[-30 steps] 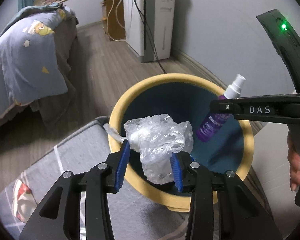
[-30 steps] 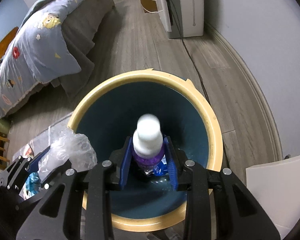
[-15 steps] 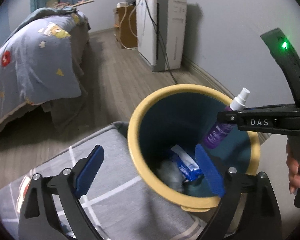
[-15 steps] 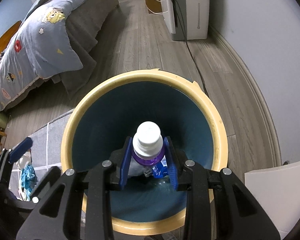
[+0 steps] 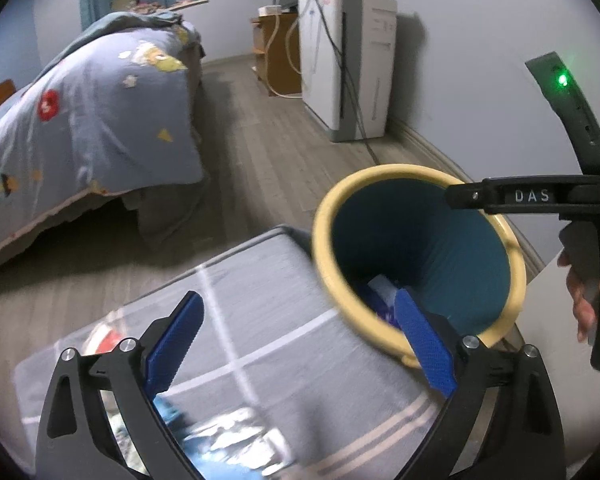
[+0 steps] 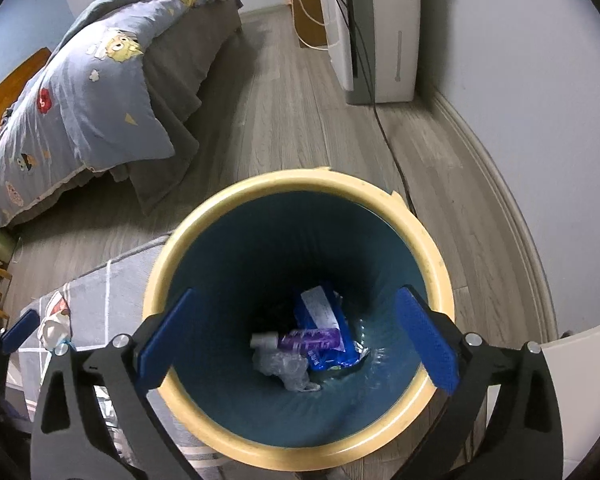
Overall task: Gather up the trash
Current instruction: 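Grasp the blue glove with the right gripper and lift it, then carry the glove into the bin while the left gripper lifts the white COLTALIN box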
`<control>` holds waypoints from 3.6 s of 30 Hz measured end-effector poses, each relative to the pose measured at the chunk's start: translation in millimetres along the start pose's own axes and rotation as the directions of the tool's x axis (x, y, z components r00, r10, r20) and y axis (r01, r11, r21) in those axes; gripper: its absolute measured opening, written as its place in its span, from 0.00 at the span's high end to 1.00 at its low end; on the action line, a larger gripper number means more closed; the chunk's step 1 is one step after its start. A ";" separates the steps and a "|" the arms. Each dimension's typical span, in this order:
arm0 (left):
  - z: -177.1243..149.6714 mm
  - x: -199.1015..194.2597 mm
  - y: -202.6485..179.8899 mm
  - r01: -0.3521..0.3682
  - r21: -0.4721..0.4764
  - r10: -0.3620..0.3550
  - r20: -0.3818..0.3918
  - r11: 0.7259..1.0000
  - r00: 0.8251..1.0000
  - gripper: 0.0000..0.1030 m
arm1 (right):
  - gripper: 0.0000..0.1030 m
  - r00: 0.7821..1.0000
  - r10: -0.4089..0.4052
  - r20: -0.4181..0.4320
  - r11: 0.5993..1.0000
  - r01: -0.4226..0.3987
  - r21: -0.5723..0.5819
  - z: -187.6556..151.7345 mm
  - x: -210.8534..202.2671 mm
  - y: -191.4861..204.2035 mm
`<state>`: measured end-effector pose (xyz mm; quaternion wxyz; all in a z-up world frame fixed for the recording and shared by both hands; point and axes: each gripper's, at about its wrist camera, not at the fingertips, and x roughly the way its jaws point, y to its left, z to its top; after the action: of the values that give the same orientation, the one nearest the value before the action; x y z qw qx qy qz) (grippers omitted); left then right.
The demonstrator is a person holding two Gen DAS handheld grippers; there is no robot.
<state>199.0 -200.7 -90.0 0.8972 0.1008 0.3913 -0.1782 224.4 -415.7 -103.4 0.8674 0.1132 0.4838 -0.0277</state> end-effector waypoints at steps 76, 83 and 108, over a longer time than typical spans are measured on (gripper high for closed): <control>-140.8 20.0 157.3 -0.125 -0.061 0.099 -0.317 0.990 0.943 0.05 | 0.72 0.915 0.218 -0.338 0.882 -0.333 -0.333 -71.7 47.7 249.3; -144.9 12.4 157.8 -0.076 -0.074 0.050 -0.304 0.994 0.951 0.20 | 0.72 0.920 0.215 -0.327 0.883 -0.326 -0.337 -70.9 40.4 246.0; -80.6 -117.0 136.5 -0.093 -0.111 0.098 0.040 0.989 0.994 0.26 | 0.72 0.962 0.214 -0.172 0.917 -0.258 -0.304 -43.4 -39.9 209.0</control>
<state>126.0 -21.7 -52.3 0.9175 0.0661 0.3747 -0.1157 200.0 -205.2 -56.2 0.8362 0.0287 0.5223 0.1646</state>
